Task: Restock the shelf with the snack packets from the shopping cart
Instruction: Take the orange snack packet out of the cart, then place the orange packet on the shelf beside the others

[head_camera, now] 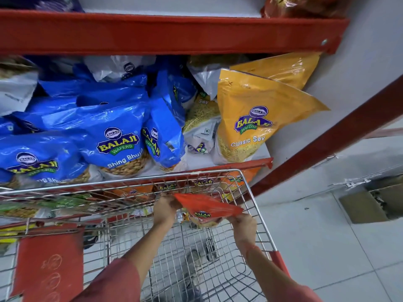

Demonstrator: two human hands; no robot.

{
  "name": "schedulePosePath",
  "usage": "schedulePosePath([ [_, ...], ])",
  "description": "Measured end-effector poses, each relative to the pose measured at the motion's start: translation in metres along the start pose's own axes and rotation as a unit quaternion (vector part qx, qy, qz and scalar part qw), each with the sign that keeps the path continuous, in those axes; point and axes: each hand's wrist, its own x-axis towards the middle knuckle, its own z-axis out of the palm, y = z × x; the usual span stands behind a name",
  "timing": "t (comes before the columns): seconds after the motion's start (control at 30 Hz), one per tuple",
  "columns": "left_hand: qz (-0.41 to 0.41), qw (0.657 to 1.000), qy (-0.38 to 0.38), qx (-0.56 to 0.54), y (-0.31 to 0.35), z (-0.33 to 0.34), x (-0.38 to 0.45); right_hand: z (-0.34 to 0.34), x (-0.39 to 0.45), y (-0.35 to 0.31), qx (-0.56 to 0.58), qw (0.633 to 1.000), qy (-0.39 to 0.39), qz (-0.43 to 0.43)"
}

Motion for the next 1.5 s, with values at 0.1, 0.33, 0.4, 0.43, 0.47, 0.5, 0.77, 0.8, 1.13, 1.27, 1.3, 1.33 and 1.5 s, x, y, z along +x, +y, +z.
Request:
schedulePosePath([
  [0.1,0.022,0.999,-0.003,-0.023,-0.001,-0.009,-0.014,-0.013,-0.012,-0.007,0.016,0.999,-0.012,-0.043],
  [0.33,0.061,0.990,-0.013,-0.125,0.019,-0.057,-0.074,-0.050,-0.052,-0.031,0.069,0.986,-0.011,-0.153],
  [0.4,0.105,0.985,-0.003,-0.136,0.032,-0.076,-0.090,-0.065,-0.063,-0.040,0.083,0.979,-0.008,-0.185],
  [0.43,0.125,0.982,0.006,-0.142,0.041,-0.086,-0.097,-0.072,-0.067,-0.046,0.094,0.975,-0.011,-0.201],
  [0.47,0.139,0.979,0.015,-0.150,0.049,-0.096,-0.104,-0.080,-0.072,-0.053,0.107,0.970,-0.011,-0.220],
  [0.5,0.153,0.975,0.023,-0.161,0.059,-0.106,-0.111,-0.088,-0.076,-0.061,0.119,0.964,-0.007,-0.237],
  [0.77,0.273,0.930,0.098,-0.227,0.149,-0.172,-0.149,-0.166,-0.122,-0.163,0.285,0.892,-0.016,-0.352],
  [0.8,0.284,0.923,0.109,-0.237,0.161,-0.180,-0.150,-0.175,-0.125,-0.176,0.312,0.877,-0.024,-0.365],
  [1.13,0.386,0.847,0.184,-0.316,0.296,-0.250,-0.153,-0.261,-0.126,-0.307,0.397,0.781,0.033,-0.481],
  [1.27,0.362,0.825,0.235,-0.366,0.350,-0.262,-0.129,-0.283,-0.111,-0.358,0.416,0.765,0.041,-0.491],
  [1.3,0.351,0.819,0.245,-0.381,0.362,-0.263,-0.121,-0.286,-0.106,-0.371,0.423,0.759,0.039,-0.493],
  [1.33,0.337,0.817,0.257,-0.391,0.372,-0.263,-0.112,-0.287,-0.102,-0.381,0.427,0.759,0.039,-0.490],
  [1.5,0.300,0.812,0.279,-0.417,0.411,-0.262,-0.060,-0.286,-0.057,-0.422,0.408,0.781,0.090,-0.464],
])
